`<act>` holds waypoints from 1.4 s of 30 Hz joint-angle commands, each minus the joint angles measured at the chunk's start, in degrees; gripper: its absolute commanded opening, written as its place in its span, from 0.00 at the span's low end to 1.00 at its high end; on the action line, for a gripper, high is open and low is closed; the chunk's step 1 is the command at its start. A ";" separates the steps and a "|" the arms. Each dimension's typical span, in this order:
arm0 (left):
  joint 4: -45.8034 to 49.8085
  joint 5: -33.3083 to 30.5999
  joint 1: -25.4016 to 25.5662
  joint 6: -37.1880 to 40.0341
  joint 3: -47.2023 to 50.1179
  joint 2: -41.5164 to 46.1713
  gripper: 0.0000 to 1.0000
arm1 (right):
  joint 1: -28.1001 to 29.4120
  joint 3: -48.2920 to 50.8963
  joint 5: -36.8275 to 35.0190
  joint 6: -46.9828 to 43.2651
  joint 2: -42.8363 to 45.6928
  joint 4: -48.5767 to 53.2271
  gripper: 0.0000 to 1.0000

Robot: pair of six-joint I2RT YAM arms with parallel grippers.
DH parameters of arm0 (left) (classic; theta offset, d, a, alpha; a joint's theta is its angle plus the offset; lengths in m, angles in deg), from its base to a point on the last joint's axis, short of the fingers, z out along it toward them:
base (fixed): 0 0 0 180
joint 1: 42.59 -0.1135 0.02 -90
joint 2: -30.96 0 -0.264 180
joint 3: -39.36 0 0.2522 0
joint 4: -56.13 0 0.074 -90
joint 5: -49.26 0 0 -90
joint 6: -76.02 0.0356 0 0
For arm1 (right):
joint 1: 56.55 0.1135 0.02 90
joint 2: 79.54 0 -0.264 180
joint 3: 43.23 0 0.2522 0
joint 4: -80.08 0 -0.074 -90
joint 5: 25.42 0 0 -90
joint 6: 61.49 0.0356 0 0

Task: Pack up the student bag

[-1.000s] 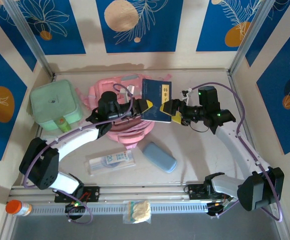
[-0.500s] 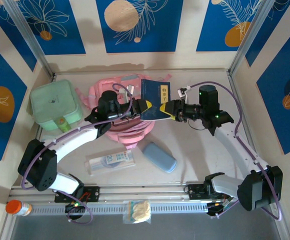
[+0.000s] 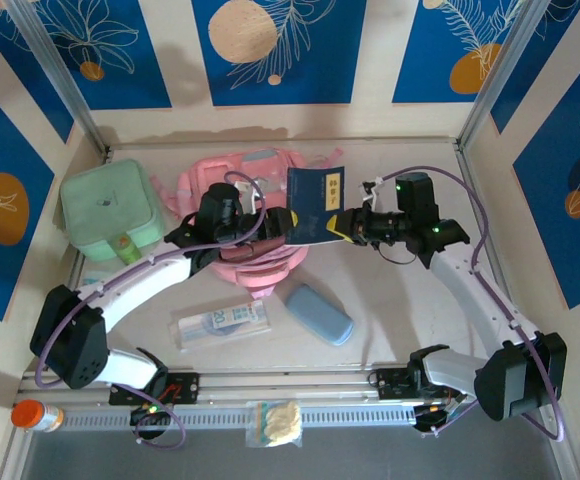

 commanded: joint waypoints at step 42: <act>23.58 -33.78 -1.28 51.16 -21.47 -19.15 0.00 | -11.89 5.90 -0.43 -8.47 4.79 11.19 0.00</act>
